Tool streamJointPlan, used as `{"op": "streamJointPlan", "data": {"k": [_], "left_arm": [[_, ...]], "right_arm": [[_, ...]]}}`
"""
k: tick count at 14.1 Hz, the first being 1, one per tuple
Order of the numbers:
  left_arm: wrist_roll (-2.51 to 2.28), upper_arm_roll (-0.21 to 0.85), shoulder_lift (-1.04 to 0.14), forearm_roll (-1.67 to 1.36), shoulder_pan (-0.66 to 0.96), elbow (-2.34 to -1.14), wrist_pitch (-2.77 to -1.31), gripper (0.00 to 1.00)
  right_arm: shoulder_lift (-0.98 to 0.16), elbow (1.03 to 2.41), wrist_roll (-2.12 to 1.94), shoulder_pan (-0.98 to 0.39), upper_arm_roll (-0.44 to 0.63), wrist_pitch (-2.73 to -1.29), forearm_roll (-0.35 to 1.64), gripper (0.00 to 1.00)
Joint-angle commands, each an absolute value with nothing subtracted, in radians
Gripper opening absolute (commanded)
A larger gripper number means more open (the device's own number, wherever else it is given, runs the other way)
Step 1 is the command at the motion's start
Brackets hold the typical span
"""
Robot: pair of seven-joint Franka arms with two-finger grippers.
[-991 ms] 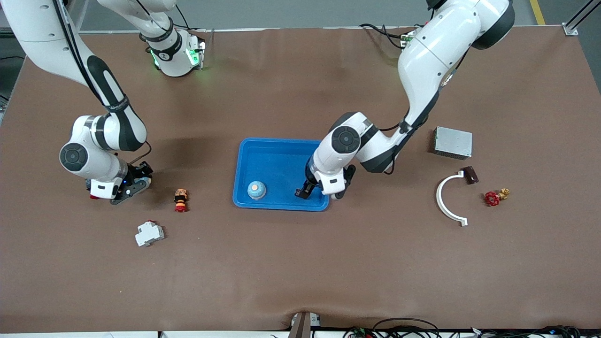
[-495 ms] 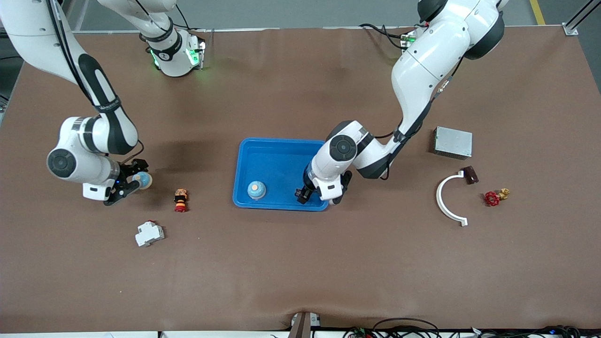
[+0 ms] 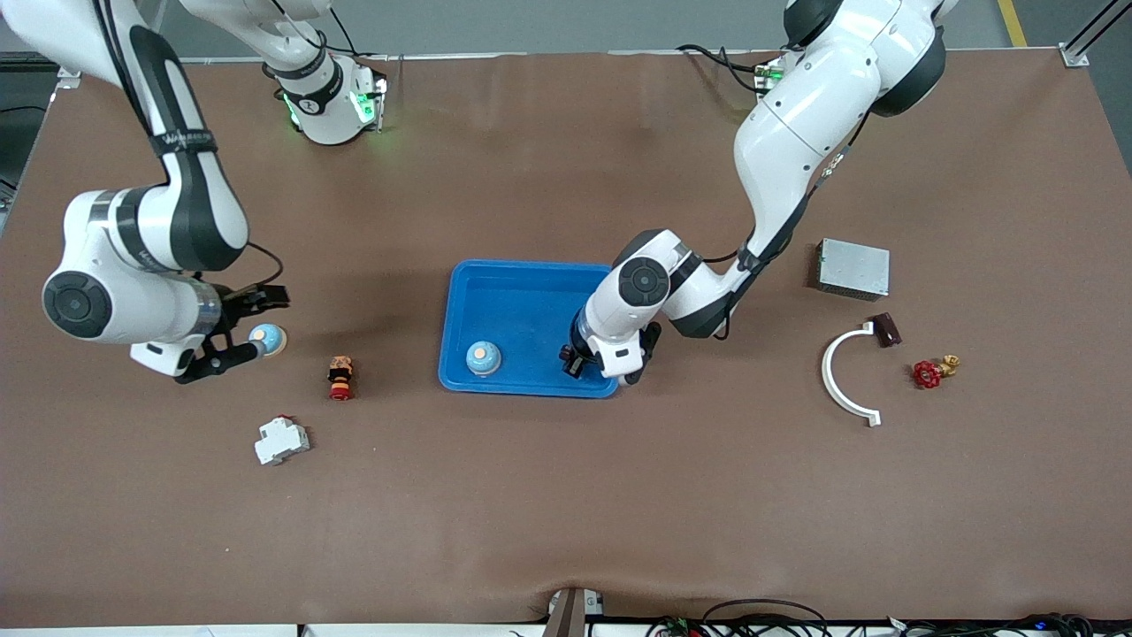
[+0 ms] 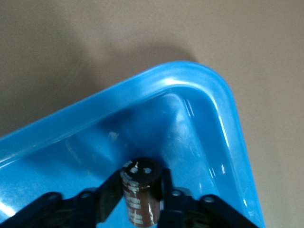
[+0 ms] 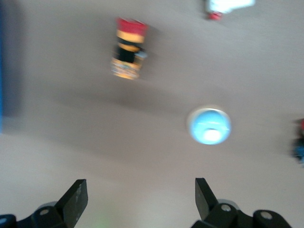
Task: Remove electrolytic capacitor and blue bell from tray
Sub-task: 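Lift the capacitor with the left gripper while the right gripper reaches the dome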
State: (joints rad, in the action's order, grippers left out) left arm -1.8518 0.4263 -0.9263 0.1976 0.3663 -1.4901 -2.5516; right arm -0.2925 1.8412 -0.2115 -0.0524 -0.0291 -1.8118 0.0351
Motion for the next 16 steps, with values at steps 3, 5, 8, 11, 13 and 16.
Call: {"op": "streamJointPlan", "data": {"k": [3, 5, 8, 11, 13, 16], "left_arm": [[-1.868, 0.419, -0.89, 0.201, 0.362, -1.473, -2.553, 0.0], [-1.862, 0.419, -0.833, 0.202, 0.351, -1.474, -2.467, 0.0], [-1.842, 0.423, -0.747, 0.202, 0.328, -1.48, -2.344, 0.0], [-1.763, 0.431, -0.671, 0.198, 0.276, -1.489, -2.232, 0.0], [-1.682, 0.431, -0.628, 0.187, 0.233, -1.512, -2.178, 0.0], [-1.649, 0.431, -0.618, 0.187, 0.17, -1.535, -2.152, 0.0]], "right_arm": [[-0.307, 1.749, 0.211, -0.266, -0.025, -1.822, 0.072, 1.0], [-0.327, 1.738, 0.325, -0.331, -0.025, -1.894, 0.074, 1.0], [-0.394, 1.738, 0.445, -0.396, -0.025, -2.041, 0.08, 1.0], [-0.468, 1.736, 0.529, -0.455, -0.025, -2.184, 0.092, 1.0], [-0.53, 1.711, 0.549, -0.472, -0.026, -2.249, 0.094, 1.0], [-0.626, 1.645, 0.555, -0.502, -0.025, -2.276, 0.094, 1.0]]}}
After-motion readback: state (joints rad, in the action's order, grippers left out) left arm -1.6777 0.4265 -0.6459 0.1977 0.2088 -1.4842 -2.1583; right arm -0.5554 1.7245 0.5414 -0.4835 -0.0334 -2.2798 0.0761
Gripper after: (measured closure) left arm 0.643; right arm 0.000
